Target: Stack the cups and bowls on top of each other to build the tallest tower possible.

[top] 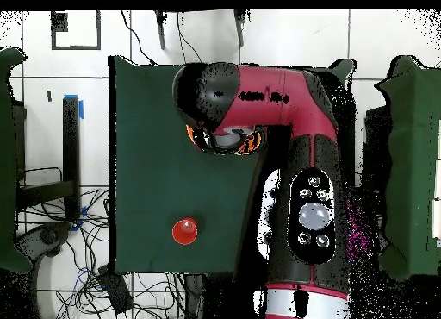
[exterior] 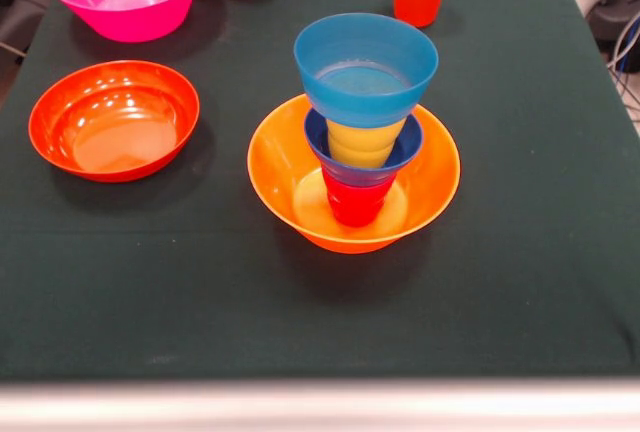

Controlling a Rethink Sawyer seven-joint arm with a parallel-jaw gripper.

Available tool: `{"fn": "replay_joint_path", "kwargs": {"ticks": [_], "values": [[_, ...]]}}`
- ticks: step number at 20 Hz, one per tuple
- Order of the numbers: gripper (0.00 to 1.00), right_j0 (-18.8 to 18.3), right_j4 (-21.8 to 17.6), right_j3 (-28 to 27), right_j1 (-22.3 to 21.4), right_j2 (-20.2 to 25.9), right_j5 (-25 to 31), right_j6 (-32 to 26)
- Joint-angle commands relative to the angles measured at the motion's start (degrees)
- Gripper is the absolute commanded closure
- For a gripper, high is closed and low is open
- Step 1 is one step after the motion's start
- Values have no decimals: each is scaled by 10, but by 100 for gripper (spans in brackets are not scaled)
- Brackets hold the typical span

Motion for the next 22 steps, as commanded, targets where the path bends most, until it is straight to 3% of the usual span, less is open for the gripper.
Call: {"fn": "replay_joint_path", "kwargs": {"ticks": [1,7,22], "values": [[100,14,16,-21,54,32,22,98],[100,23,23,-20,62,24,-2,113],[100,45,24,-89,107,17,6,136]]}}
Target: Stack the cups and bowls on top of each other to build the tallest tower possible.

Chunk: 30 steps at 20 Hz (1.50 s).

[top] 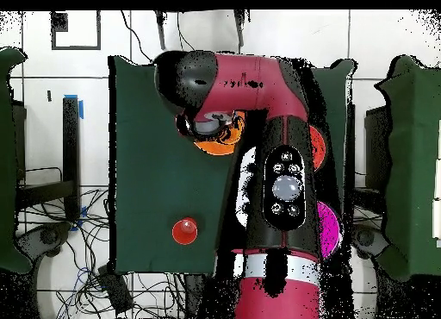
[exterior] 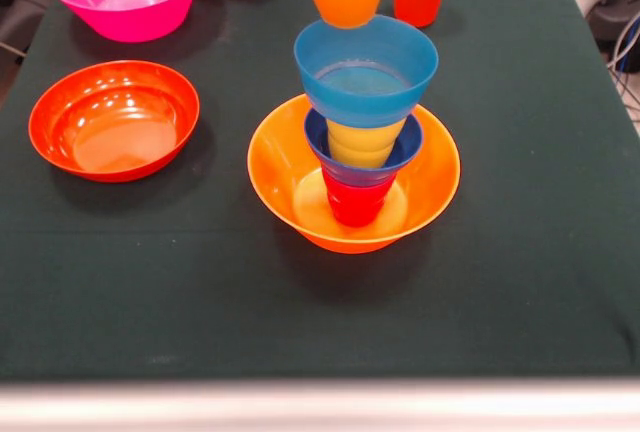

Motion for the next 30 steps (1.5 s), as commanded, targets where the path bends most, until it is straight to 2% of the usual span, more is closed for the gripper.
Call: {"fn": "replay_joint_path", "kwargs": {"ticks": [1,9,15,20,25,28,30], "values": [[100,14,-5,-33,47,22,7,94],[100,15,-10,-47,49,17,10,81],[100,16,-10,-24,30,10,0,72],[100,17,-7,-48,37,10,21,76],[100,19,9,-48,34,11,38,93],[100,20,7,-99,70,17,55,98],[100,21,12,-97,68,19,54,99]]}}
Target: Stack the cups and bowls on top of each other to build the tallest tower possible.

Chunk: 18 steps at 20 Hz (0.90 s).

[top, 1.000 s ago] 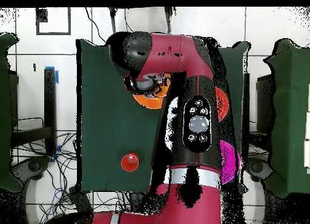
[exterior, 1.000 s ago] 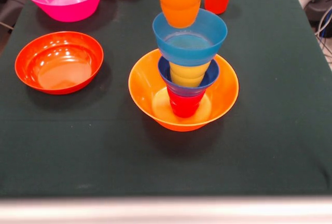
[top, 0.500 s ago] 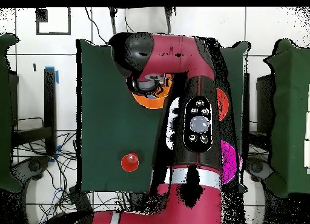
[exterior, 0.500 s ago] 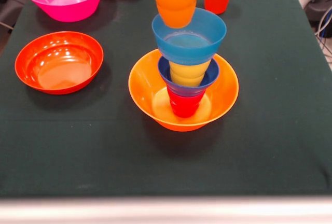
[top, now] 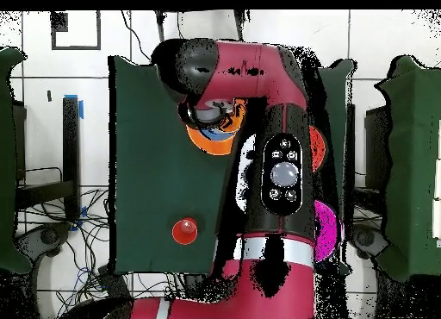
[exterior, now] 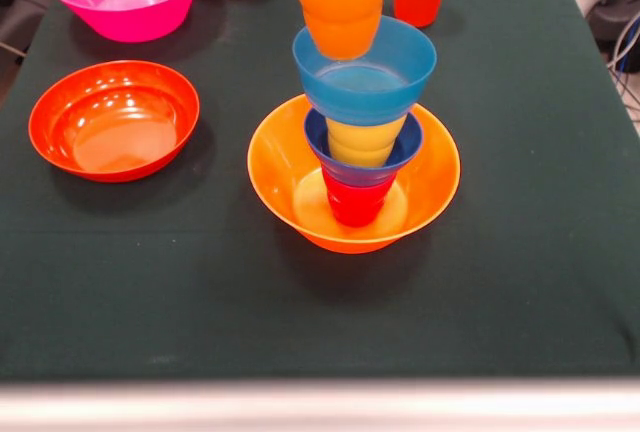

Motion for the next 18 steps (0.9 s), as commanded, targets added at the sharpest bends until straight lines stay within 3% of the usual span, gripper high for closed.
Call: {"fn": "replay_joint_path", "kwargs": {"ticks": [1,18], "values": [[100,17,9,-36,32,28,49,96],[100,33,35,-24,32,10,56,119]]}}
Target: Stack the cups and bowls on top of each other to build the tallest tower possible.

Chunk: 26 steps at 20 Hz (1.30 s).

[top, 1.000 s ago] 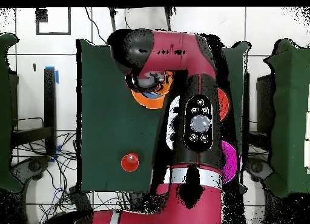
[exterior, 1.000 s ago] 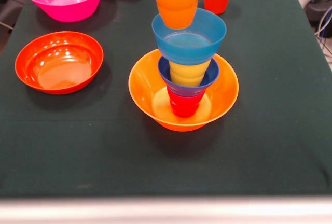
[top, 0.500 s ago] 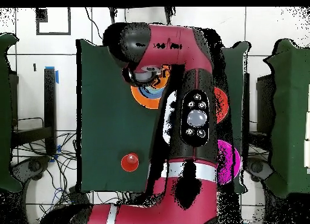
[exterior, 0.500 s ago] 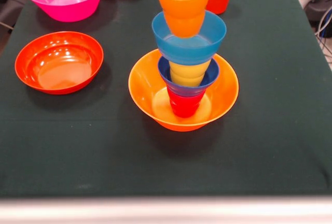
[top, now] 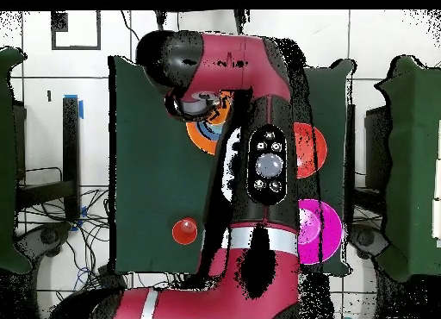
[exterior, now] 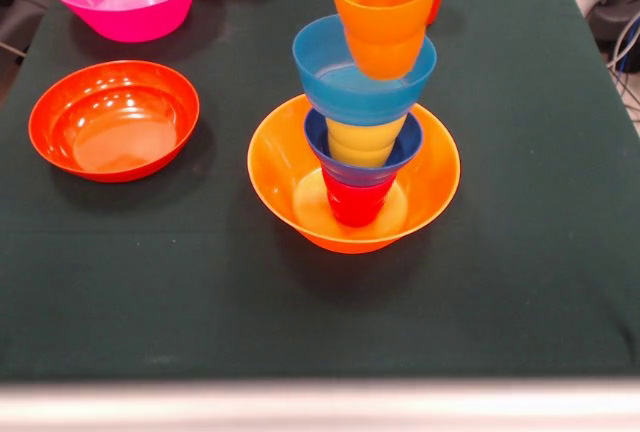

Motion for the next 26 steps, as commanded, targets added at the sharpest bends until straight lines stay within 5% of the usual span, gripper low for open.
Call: {"fn": "replay_joint_path", "kwargs": {"ticks": [1,14,26], "values": [[100,14,8,11,9,9,53,116],[100,20,-15,25,8,-13,28,77],[100,25,12,51,3,-12,9,91]]}}
